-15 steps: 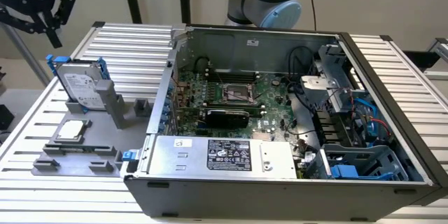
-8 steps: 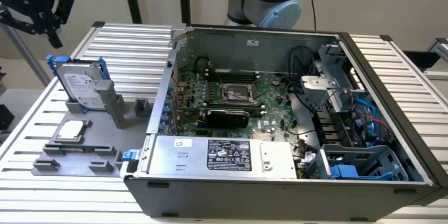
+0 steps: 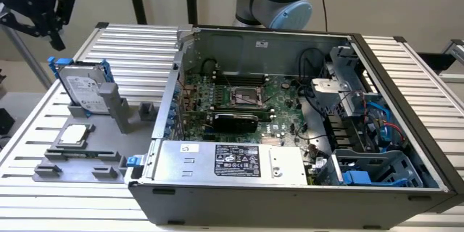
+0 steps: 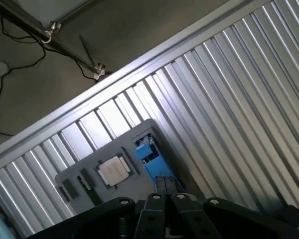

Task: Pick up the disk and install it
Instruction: 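Pick up the disk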

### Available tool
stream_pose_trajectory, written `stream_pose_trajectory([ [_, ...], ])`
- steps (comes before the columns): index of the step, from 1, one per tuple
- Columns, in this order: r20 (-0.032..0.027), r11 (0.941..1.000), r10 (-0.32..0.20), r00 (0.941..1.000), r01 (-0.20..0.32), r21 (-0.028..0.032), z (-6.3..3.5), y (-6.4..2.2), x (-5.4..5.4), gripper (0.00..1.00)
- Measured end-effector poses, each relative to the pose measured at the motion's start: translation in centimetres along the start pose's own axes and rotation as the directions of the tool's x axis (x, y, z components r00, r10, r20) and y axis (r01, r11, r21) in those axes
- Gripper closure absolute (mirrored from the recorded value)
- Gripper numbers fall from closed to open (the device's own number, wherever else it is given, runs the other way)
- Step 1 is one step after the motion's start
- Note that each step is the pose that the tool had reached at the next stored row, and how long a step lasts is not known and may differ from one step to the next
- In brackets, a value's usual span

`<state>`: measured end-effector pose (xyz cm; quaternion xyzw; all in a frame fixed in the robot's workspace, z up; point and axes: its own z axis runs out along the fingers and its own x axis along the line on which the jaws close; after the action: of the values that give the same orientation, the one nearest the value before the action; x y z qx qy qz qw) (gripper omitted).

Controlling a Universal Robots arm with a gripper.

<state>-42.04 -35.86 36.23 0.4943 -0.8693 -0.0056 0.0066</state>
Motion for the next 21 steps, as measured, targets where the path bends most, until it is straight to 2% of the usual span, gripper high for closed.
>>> stream_pose_trajectory([
  [3, -0.0009, 0.9985, -0.054, 0.9985, 0.054, 0.0003, 0.08, 0.0, 0.0, 1.0],
  [6, -0.0018, 0.9941, -0.108, 0.9941, 0.108, 0.0006, 0.22, 0.0, 0.0, 1.0],
  [11, -0.0034, 0.9802, -0.198, 0.9802, 0.198, 0.0009, 0.57, -0.01, 0.0, 1.0],
  [16, -0.0049, 0.9581, -0.286, 0.9581, 0.286, 0.001, 0.85, -0.01, -0.01, 1.0],
  [21, -0.0065, 0.9277, -0.373, 0.9277, 0.373, 0.001, 0.94, -0.01, 0.0, 1.0],
])
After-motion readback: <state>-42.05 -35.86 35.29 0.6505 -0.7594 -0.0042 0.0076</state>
